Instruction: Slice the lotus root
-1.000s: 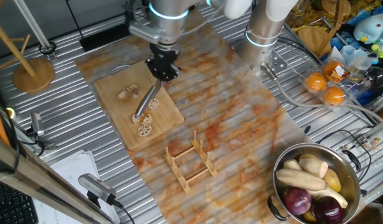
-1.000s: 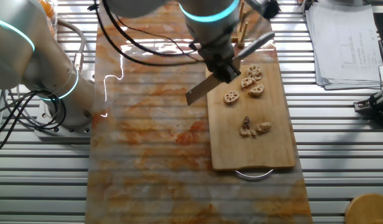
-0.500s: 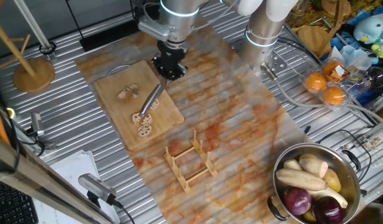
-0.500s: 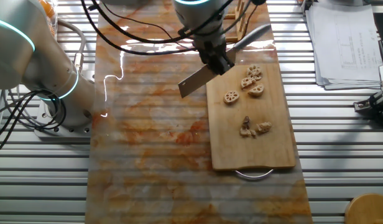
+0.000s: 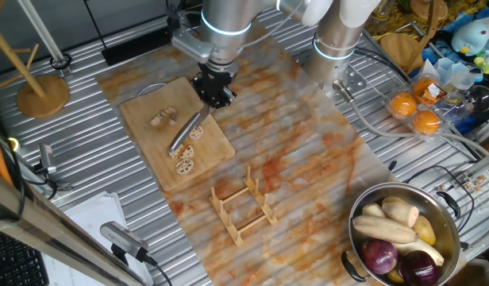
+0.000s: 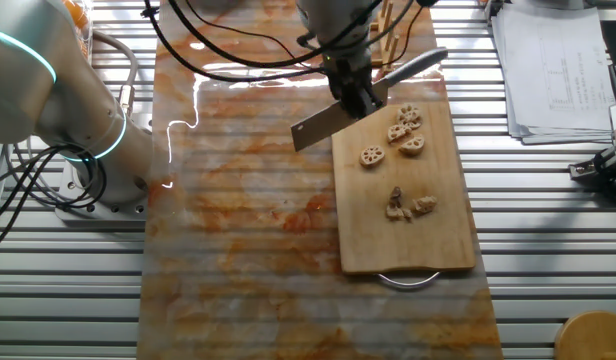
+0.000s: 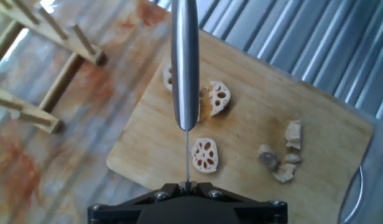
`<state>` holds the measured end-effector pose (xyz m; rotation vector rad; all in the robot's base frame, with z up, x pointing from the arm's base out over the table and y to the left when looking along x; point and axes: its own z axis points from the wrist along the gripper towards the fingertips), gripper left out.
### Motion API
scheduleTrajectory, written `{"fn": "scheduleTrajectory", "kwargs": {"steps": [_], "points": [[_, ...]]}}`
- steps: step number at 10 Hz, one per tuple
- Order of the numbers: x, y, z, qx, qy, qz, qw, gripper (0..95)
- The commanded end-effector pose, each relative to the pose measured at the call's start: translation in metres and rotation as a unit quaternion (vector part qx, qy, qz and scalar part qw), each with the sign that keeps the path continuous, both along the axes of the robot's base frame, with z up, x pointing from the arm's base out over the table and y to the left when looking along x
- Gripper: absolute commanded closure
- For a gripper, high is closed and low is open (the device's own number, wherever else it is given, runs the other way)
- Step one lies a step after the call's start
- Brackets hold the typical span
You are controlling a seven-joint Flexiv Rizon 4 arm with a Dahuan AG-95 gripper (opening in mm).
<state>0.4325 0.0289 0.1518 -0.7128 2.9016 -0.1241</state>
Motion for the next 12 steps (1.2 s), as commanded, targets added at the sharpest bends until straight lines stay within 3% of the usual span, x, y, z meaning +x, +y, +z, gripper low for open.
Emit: {"fn": "scheduleTrajectory", "kwargs": {"steps": [1,2,7,8,12], "points": [[0.002,0.001,-0.001,-0.014,0.021,-0.059,0.998,95.0],[0.002,0.0,-0.001,-0.007,0.014,-0.093,0.9955,95.0],[0.01,-0.009,-0.007,-0.007,0.019,-0.166,0.9859,95.0],[0.011,-0.011,-0.009,-0.005,0.015,-0.177,0.984,95.0],[0.021,-0.013,-0.007,0.002,0.002,-0.162,0.9868,95.0]]}}
